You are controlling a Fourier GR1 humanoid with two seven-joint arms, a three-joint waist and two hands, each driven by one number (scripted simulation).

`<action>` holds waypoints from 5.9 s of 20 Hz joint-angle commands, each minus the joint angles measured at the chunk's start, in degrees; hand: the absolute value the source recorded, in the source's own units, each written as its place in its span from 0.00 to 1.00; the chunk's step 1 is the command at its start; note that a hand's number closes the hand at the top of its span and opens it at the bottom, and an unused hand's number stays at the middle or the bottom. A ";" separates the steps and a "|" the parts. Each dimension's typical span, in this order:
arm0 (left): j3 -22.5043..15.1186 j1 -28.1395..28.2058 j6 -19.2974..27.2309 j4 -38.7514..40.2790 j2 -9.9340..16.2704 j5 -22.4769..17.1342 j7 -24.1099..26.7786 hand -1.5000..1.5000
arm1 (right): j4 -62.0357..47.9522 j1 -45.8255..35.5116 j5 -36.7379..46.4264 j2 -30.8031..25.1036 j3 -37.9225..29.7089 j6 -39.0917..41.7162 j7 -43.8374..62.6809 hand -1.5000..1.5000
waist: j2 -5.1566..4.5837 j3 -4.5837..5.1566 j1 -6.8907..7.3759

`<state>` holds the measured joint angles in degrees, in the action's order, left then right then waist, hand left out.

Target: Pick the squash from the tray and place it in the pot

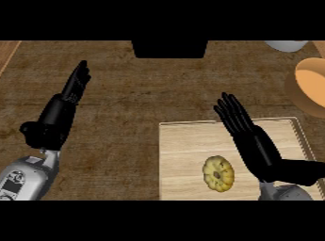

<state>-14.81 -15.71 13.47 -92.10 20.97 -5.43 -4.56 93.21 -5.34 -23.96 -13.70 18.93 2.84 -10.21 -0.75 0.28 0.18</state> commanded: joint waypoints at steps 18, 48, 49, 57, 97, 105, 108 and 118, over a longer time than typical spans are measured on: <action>10.94 18.17 0.91 5.39 9.09 -2.23 -3.57 0.50 | 27.42 20.16 67.33 -31.92 -2.38 -30.34 17.18 0.00 | 2.04 0.15 -3.65; 9.68 17.08 -0.73 5.15 6.64 0.08 -1.59 0.50 | 17.05 -1.63 92.93 9.11 24.06 43.95 76.87 0.00 | 0.70 -0.15 1.15; 10.10 17.18 -2.08 6.70 6.92 -0.47 0.06 0.50 | 15.21 -2.70 94.08 10.67 23.82 44.68 77.02 0.00 | 0.65 -0.11 1.04; 10.53 16.01 -0.51 8.50 4.51 1.30 0.82 0.50 | 5.03 -6.79 94.42 13.56 21.11 43.58 76.26 0.00 | 0.59 -0.21 0.24; 16.30 17.14 -6.90 3.62 1.15 5.67 -2.40 0.50 | -10.86 -24.40 80.39 13.69 -21.77 29.39 55.12 1.00 | -0.27 -0.43 1.07; 16.57 18.07 -6.97 1.66 0.20 6.31 -4.11 0.50 | -28.66 -39.82 86.17 5.64 -23.44 20.18 52.08 1.00 | 0.53 -0.29 1.03; 17.06 16.95 -7.40 3.32 0.36 6.07 -3.90 0.50 | -25.14 -40.26 91.34 3.66 -20.22 16.10 53.30 1.00 | 0.68 -0.26 0.50; 17.35 16.45 -6.80 2.71 -0.76 6.84 -5.07 0.50 | -17.83 -46.35 97.26 -0.29 -22.88 4.59 58.52 1.00 | 0.80 -0.30 0.14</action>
<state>2.57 1.08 6.20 -88.22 20.84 1.15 -8.28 73.05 -50.29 72.94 -13.36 -1.91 11.98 47.33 0.02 0.01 0.41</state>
